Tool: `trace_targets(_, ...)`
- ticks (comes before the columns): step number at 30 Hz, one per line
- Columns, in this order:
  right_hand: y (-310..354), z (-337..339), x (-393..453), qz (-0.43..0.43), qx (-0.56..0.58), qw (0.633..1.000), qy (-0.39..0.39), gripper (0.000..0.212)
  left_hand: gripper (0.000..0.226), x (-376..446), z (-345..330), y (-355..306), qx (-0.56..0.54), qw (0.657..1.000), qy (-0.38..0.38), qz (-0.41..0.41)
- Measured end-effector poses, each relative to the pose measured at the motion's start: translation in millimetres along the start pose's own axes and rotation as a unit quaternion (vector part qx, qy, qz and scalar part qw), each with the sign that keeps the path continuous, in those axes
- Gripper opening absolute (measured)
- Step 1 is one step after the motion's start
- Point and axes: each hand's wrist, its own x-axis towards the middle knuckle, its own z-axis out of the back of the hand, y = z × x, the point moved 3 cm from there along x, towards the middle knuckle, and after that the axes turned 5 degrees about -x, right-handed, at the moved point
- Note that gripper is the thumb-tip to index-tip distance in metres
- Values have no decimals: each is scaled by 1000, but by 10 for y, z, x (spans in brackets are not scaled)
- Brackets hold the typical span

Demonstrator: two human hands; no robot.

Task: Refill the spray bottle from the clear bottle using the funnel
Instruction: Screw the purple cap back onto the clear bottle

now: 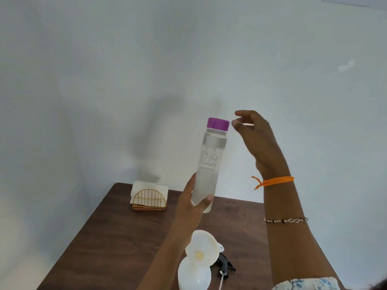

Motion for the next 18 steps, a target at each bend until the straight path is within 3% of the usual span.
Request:
trace_targets(4, -33, -114, -35, -34, 29, 997, 68, 34, 52, -4, -30, -14, 4, 1000, 2, -5)
trace_targets(9, 32, -60, -66, 1, 46, 999, 26, 38, 52, 11, 0, -14, 17, 1000, 9, -6)
trace_targets(13, 14, -78, -115, -36, 154, 979, 131, 64, 52, 13, 34, 6, 27, 1000, 5, -4)
trace_targets(15, 13, -68, -146, -48, 177, 972, 144, 50, 53, 16, 50, 14, 27, 1000, -6, -4)
trace_targets(18, -11, -8, -140, -55, 192, 975, 96, 32, 56, 26, 66, 13, 11, 1000, -25, 6)
